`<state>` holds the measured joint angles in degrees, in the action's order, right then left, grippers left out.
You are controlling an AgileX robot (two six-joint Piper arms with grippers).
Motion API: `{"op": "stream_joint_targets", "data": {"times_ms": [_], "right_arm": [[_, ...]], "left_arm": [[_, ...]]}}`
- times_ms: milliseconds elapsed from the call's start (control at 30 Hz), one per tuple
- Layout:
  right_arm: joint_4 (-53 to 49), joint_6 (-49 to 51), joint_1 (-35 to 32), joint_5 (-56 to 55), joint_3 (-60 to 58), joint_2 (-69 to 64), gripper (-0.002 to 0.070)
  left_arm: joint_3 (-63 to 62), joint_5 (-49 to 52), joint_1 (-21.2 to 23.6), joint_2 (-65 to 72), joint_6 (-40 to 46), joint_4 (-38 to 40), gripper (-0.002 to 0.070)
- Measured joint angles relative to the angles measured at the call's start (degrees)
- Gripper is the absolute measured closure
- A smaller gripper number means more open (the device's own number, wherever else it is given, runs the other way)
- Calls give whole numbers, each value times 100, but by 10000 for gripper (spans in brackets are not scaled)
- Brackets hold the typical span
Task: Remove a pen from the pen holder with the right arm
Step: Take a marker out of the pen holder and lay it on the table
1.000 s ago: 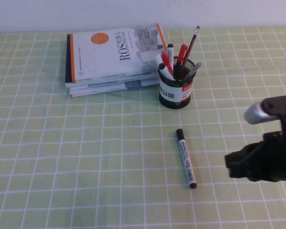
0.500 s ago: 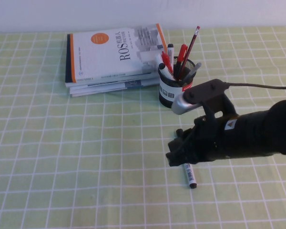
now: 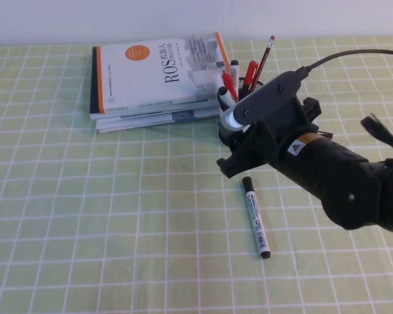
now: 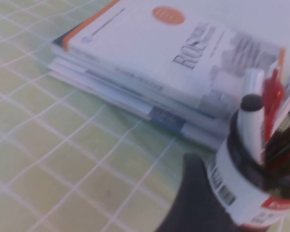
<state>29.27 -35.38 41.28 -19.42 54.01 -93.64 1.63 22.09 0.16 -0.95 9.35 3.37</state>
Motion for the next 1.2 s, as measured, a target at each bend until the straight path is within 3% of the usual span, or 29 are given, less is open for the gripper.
{"op": "stream_joint_targets", "data": {"times_ms": [367, 1200], "right_arm": [[-630, -17, -56, -1814, 66, -1000, 291], [-939, -26, -290, -1599, 1452, -2024, 291]], "left_arm": [[0, 0, 0, 0, 0, 0, 680], [0, 0, 0, 0, 0, 0, 680]]}}
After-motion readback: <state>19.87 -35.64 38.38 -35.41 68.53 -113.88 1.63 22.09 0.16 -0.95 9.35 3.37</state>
